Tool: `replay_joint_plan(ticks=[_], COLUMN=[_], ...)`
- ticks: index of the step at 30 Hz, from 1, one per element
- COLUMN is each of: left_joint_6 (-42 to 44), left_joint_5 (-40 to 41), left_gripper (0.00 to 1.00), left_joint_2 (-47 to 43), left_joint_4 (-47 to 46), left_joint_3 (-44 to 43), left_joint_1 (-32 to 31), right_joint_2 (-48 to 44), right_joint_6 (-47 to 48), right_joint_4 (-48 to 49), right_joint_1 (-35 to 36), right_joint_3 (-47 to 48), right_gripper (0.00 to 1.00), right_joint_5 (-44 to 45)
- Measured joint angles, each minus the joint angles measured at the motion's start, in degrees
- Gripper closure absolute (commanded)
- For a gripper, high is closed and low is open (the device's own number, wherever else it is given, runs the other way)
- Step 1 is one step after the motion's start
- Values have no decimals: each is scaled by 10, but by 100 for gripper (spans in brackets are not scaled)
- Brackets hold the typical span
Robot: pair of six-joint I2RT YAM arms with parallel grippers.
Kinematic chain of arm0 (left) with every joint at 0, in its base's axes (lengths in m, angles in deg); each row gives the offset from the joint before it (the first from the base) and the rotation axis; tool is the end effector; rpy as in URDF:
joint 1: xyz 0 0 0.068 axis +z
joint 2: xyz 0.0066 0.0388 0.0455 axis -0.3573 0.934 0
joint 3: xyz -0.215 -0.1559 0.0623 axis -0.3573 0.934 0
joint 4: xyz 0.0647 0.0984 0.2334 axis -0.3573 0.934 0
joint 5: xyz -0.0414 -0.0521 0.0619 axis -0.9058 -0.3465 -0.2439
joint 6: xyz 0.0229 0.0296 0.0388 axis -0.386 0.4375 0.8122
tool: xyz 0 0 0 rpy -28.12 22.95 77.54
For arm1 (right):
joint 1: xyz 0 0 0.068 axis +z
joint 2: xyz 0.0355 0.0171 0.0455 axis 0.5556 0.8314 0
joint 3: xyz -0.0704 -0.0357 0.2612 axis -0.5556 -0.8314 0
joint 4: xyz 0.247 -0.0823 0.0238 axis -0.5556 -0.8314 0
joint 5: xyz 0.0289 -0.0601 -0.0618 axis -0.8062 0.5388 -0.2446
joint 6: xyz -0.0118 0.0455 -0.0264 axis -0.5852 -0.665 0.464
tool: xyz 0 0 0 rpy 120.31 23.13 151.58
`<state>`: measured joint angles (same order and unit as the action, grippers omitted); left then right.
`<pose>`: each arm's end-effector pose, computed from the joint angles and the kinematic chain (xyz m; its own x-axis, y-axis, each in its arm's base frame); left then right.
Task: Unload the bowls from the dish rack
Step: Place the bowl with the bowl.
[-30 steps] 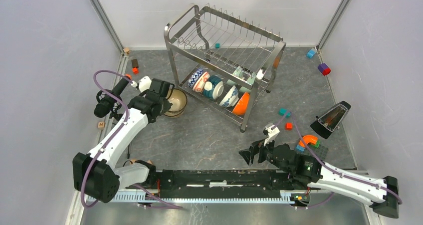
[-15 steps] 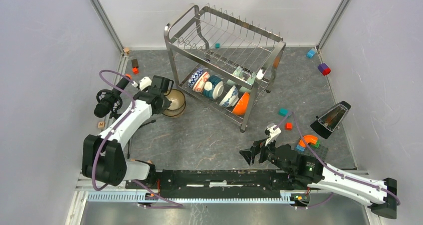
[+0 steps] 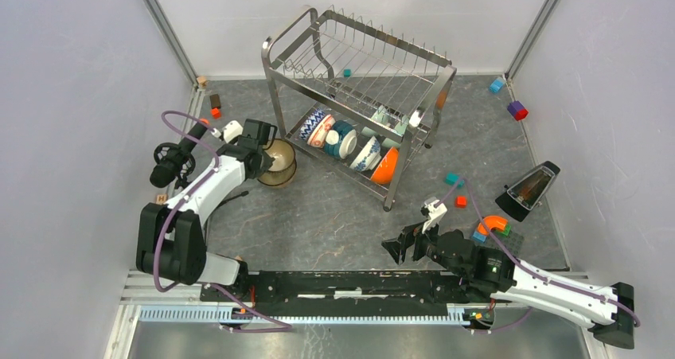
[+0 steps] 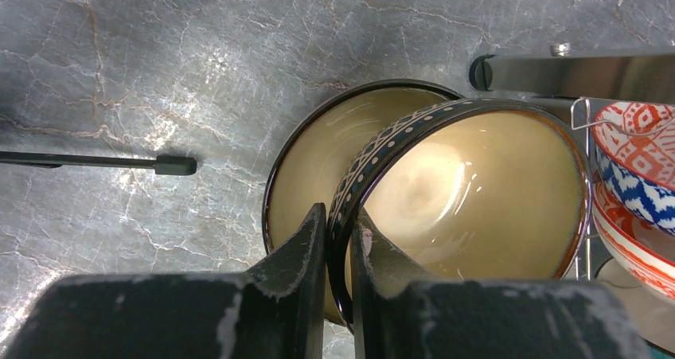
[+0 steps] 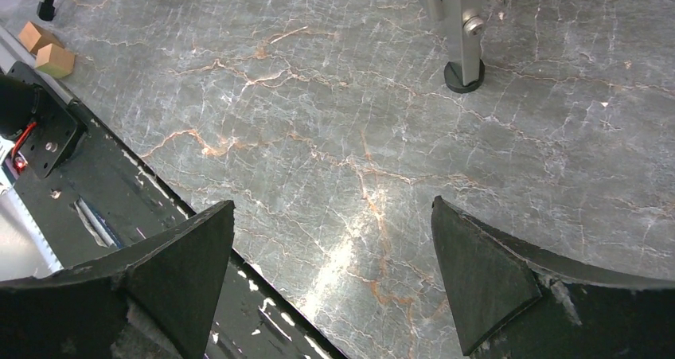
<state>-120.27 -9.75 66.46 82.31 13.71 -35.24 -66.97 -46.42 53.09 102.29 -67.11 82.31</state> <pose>0.2719 -0.0547 0.2284 -0.5095 -0.6328 -0.5831 -0.6494 0.7274 -0.2219 0.0536 0.1019 0.1616 -0.5567 0.0894 -0.8259 -0.5211 0.7367 0.4310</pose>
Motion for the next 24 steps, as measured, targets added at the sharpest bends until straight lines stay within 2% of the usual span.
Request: replay_joint_plan(ticks=[4,24], left_joint_6=[0,8], left_joint_5=[0,-12], left_gripper=[97,61], left_joint_2=[3,17], left_joint_4=[-9,-23], left_joint_3=[9,23], left_joint_1=[6,11], right_joint_2=[0,5], right_joint_6=[0,0], right_joint_4=[3,10], right_joint_1=[0,0], right_joint_3=[0,0], right_gripper=[2,2], right_joint_5=[-2,-5])
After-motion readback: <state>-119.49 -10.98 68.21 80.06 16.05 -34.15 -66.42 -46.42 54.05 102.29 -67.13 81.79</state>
